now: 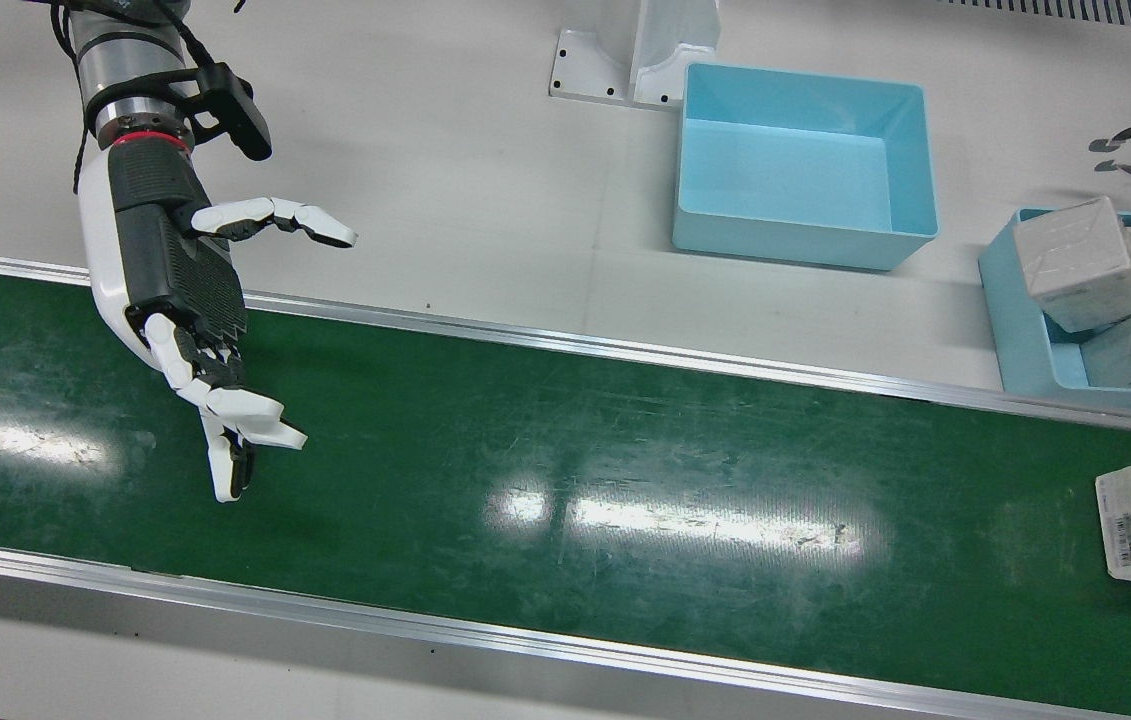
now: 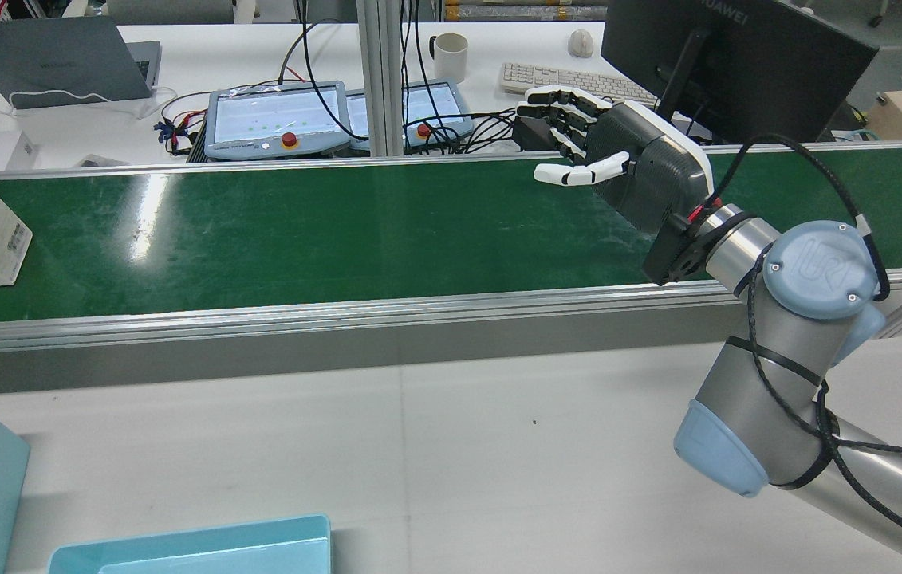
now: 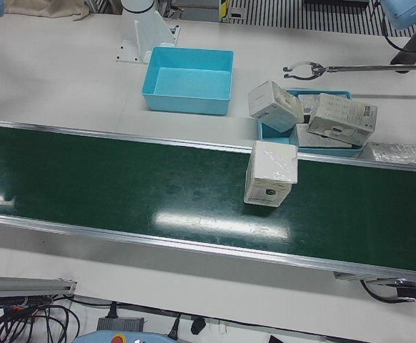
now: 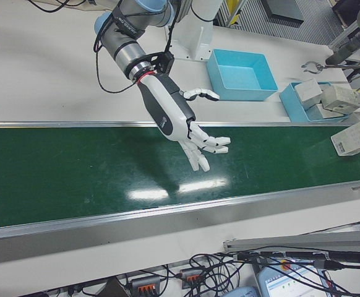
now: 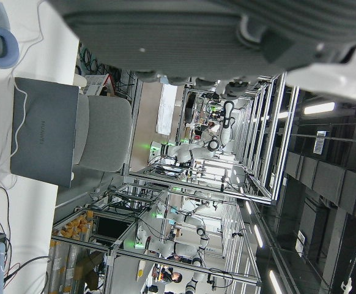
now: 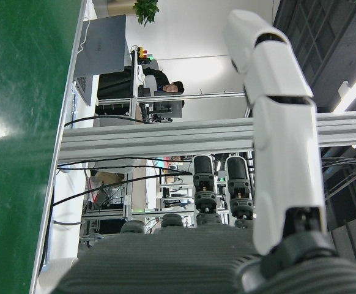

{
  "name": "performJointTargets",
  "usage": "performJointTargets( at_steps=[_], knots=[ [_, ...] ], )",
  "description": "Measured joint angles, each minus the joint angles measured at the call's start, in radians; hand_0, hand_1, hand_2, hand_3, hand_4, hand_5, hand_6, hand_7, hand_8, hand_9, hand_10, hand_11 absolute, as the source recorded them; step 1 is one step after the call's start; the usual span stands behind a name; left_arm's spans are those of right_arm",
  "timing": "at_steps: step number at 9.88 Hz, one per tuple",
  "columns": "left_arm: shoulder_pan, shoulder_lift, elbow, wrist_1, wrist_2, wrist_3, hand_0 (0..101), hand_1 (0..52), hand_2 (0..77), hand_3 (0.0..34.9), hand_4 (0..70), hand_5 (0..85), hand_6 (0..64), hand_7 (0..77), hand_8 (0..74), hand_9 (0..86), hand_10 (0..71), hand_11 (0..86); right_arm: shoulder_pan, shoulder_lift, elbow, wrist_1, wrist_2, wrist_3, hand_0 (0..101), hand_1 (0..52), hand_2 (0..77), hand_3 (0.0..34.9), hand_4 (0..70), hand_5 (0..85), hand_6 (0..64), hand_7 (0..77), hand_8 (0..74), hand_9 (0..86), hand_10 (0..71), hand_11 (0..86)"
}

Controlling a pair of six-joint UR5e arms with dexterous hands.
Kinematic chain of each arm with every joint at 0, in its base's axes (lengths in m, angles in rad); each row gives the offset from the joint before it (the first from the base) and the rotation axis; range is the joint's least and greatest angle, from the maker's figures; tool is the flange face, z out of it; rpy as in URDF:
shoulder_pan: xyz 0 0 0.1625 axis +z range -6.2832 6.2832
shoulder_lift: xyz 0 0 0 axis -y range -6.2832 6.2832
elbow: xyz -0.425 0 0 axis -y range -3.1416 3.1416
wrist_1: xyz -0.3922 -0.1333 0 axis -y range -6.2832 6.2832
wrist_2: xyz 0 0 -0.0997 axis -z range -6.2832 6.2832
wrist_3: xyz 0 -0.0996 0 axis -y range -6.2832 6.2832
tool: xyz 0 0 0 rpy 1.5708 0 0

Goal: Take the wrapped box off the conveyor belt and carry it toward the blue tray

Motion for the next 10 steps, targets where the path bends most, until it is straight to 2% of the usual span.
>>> performJointTargets(
  at_steps=[1, 2, 3, 4, 6, 7, 9, 10],
  knots=[
    [0.000, 0.000, 0.000, 0.000, 0.000, 0.000, 0, 0.0, 0.5, 0.0, 0.0, 1.1, 0.0, 0.5, 0.5, 0.0, 0.0, 0.0, 0.000, -0.021, -0.001, 0.046, 0.006, -0.004, 50, 18.0, 22.9, 8.3, 7.1, 26.7, 3.8, 20.2, 0.0, 2.7, 0.0, 1.1],
    [0.000, 0.000, 0.000, 0.000, 0.000, 0.000, 0, 0.0, 1.1, 0.0, 0.0, 1.1, 0.0, 0.5, 0.5, 0.0, 0.5, 0.0, 0.000, -0.040, -0.001, 0.080, 0.016, -0.009, 48, 18.0, 21.8, 8.4, 7.1, 25.6, 2.2, 19.1, 0.0, 2.7, 0.0, 1.1],
    [0.000, 0.000, 0.000, 0.000, 0.000, 0.000, 0, 0.0, 0.5, 0.0, 0.0, 1.1, 0.0, 0.5, 0.5, 0.0, 0.0, 0.5, 0.000, -0.052, -0.005, 0.098, 0.025, -0.014, 48, 18.0, 21.8, 8.4, 7.1, 25.6, 2.2, 19.1, 0.0, 2.7, 0.0, 1.1],
    [0.000, 0.000, 0.000, 0.000, 0.000, 0.000, 0, 0.0, 0.5, 0.0, 0.0, 1.1, 0.0, 0.5, 0.5, 0.0, 0.5, 0.0, -0.001, -0.058, -0.014, 0.107, 0.031, -0.016, 48, 17.5, 19.6, 7.1, 6.5, 25.1, 2.2, 18.0, 0.0, 2.7, 0.0, 1.1],
    [0.000, 0.000, 0.000, 0.000, 0.000, 0.000, 0, 0.0, 1.1, 0.0, 0.0, 1.1, 0.0, 0.5, 0.5, 0.0, 0.0, 0.5, -0.001, -0.061, -0.035, 0.112, 0.036, -0.017, 48, 17.5, 20.2, 7.4, 7.1, 26.7, 2.2, 19.1, 0.0, 2.7, 0.0, 1.1],
    [0.000, 0.000, 0.000, 0.000, 0.000, 0.000, 0, 0.0, 1.1, 0.0, 0.0, 1.1, 0.0, 0.5, 0.5, 0.0, 0.5, 0.0, -0.003, -0.058, -0.051, 0.113, 0.037, -0.016, 49, 19.1, 20.2, 8.5, 8.2, 26.7, 3.8, 19.6, 0.0, 2.7, 0.0, 1.1],
    [0.000, 0.000, 0.000, 0.000, 0.000, 0.000, 0, 0.0, 1.1, 0.0, 0.0, 1.1, 0.0, 0.5, 0.5, 0.0, 0.5, 0.5, -0.007, -0.048, -0.074, 0.113, 0.038, -0.017, 49, 19.1, 20.2, 8.5, 8.2, 26.7, 3.8, 19.6, 0.0, 2.7, 0.0, 1.1],
    [0.000, 0.000, 0.000, 0.000, 0.000, 0.000, 0, 0.0, 1.1, 0.0, 0.0, 1.1, 0.0, 0.5, 0.5, 0.0, 0.5, 0.0, -0.009, -0.044, -0.080, 0.114, 0.038, -0.018, 49, 19.1, 21.3, 9.9, 9.8, 27.8, 3.8, 20.7, 0.0, 4.4, 0.0, 1.1]
  ],
)
